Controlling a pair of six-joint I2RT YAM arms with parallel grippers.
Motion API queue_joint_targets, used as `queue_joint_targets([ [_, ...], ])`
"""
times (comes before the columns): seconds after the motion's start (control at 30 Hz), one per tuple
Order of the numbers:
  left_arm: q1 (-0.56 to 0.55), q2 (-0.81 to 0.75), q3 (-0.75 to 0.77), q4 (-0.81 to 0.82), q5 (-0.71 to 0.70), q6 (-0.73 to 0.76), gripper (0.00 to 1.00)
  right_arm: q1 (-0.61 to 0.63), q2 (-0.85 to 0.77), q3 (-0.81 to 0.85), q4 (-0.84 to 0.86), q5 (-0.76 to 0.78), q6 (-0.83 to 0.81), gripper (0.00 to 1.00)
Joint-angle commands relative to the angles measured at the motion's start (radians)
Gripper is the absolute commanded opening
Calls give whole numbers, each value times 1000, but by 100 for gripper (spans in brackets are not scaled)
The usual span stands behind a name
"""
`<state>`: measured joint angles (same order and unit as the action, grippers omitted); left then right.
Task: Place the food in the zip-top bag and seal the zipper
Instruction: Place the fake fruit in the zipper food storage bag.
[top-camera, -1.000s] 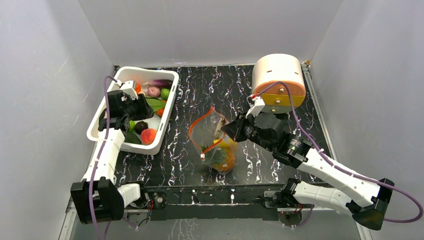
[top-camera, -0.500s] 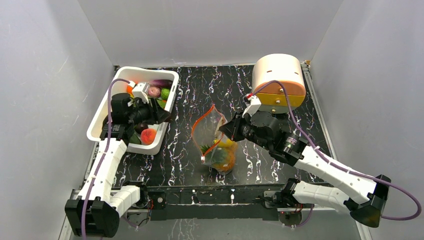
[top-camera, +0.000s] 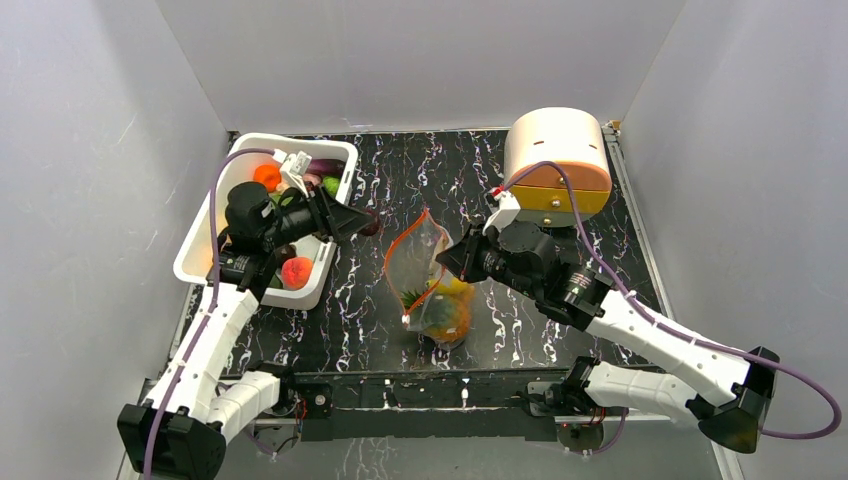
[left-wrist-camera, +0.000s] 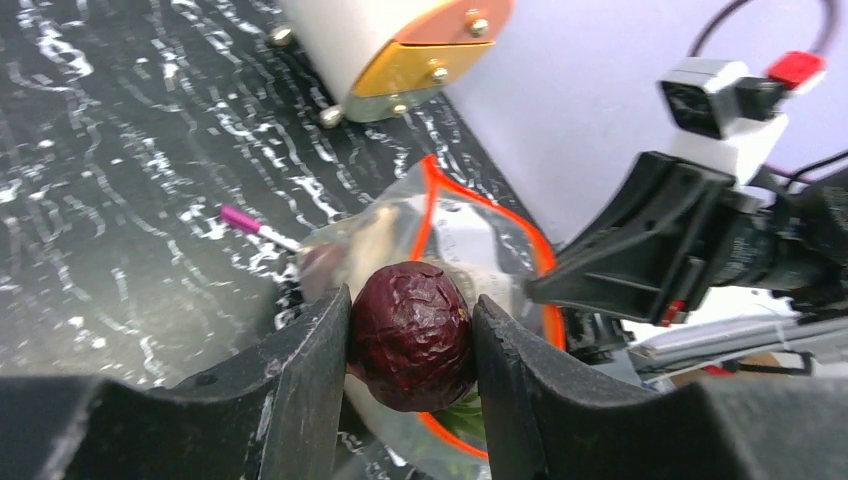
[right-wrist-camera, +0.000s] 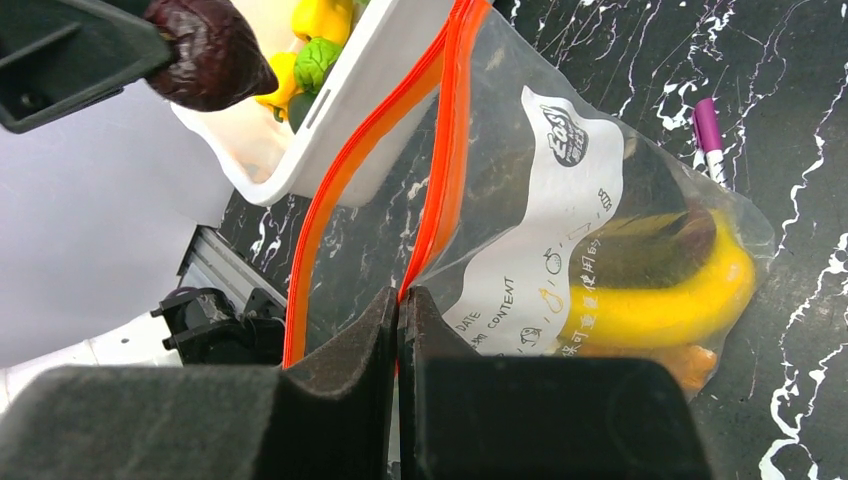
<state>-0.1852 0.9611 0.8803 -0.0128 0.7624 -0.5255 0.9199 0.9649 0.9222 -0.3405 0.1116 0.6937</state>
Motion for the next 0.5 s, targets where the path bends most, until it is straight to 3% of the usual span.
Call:
queue_joint_targets([
  [0.0,-49,-27,11,154,71,-150,23,-3,10,65,63,-1,11,0],
  [0.47,-253,1,-37,216,-16,-181,22,-3,31,78,80,-9,13,0],
])
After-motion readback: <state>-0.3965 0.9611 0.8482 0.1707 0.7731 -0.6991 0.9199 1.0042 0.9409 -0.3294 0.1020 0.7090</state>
